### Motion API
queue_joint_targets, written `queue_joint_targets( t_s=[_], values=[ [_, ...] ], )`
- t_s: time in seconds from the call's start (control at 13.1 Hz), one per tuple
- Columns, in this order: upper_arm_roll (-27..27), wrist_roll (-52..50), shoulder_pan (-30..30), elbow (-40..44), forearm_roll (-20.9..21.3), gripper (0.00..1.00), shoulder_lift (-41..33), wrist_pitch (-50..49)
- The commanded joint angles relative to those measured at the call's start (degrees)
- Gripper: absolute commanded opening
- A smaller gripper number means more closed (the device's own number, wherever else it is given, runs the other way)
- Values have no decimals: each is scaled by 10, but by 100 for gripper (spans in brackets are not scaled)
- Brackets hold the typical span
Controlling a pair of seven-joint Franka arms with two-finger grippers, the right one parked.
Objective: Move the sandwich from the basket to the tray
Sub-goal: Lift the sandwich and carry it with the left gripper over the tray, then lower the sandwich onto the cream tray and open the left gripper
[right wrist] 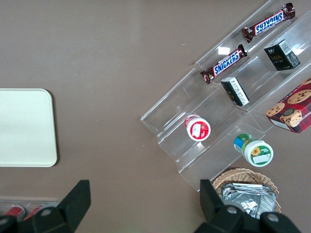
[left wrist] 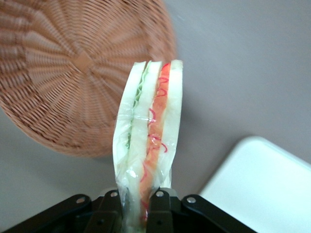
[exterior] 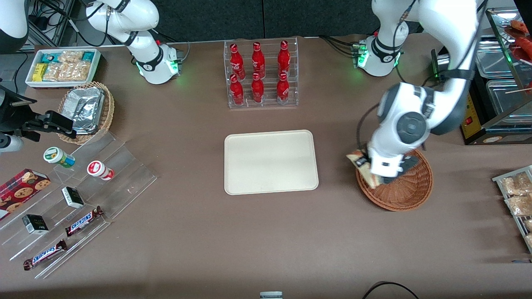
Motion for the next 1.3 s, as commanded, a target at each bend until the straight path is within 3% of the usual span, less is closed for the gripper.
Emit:
queue_joint_targets(
  t_s=[0.0, 0.46, 0.69, 1.22],
  values=[
    [7, 4, -58, 41, 2, 0, 15, -14],
    [6, 4, -181, 177, 2, 0, 131, -11],
    [0, 4, -208, 256, 3, 0, 202, -17],
    [-14, 43, -242, 295, 7, 0, 277, -12]
  ],
)
